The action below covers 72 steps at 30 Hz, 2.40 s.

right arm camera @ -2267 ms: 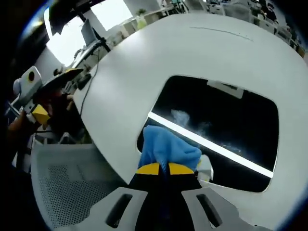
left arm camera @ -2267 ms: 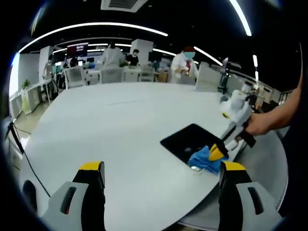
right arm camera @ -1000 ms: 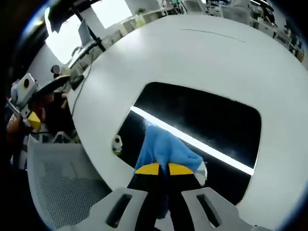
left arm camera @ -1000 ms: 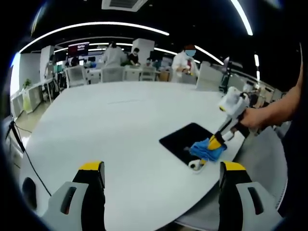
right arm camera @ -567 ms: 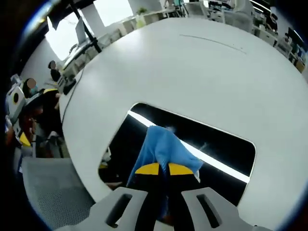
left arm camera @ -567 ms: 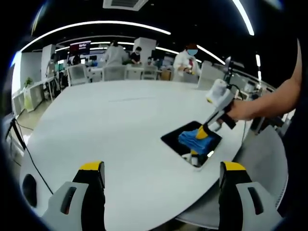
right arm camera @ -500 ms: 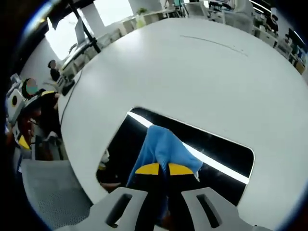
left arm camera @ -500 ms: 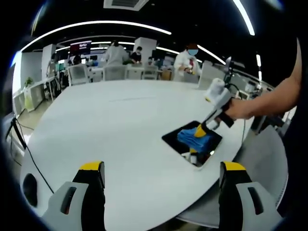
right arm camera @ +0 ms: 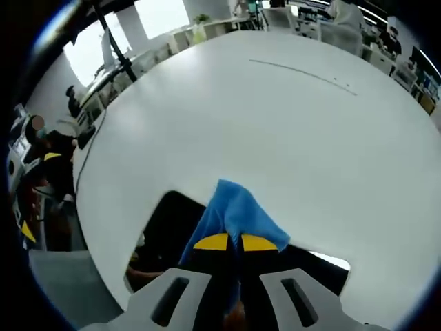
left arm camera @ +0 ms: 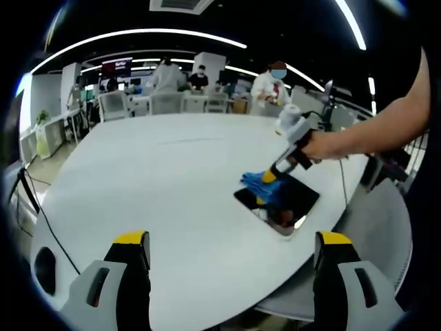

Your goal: Wipe the mirror surface with the cleaning cloth until all visible marks leave the cleaned area.

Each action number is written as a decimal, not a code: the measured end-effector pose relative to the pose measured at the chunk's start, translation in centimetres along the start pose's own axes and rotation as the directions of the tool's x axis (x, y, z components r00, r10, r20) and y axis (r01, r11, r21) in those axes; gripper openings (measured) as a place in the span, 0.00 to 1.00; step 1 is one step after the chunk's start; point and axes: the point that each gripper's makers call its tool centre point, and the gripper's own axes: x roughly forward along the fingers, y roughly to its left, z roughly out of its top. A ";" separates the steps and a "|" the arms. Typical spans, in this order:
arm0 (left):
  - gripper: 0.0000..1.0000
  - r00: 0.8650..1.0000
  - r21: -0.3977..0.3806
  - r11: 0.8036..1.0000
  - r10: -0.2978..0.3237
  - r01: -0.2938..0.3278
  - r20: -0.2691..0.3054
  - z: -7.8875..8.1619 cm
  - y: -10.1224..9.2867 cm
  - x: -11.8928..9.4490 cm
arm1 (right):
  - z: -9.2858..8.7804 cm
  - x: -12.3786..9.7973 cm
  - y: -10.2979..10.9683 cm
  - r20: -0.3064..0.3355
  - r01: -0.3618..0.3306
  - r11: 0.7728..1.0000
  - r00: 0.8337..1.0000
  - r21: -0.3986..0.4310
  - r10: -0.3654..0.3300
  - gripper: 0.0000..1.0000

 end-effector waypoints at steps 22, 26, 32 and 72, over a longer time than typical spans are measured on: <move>1.00 1.000 0.007 1.000 -0.002 0.002 0.005 0.2 -0.9 0.3 | -3.0 -2.3 -4.9 -0.023 0.025 0.999 0.999 0.029 -0.024 0.00; 1.00 1.000 0.007 1.000 -0.001 0.001 0.011 0.4 -1.0 0.3 | -3.7 -2.8 -5.8 -0.028 0.034 0.998 0.999 0.043 -0.033 0.00; 1.00 1.000 0.009 1.000 -0.005 0.005 0.015 0.6 -1.6 0.7 | -3.6 -2.7 -5.6 -0.028 0.076 0.996 0.997 0.036 -0.075 0.00; 1.00 0.998 0.051 0.997 -0.063 0.062 0.022 2.7 -4.0 3.6 | -12.7 -6.4 2.4 0.002 -0.032 0.987 0.999 0.157 0.032 0.00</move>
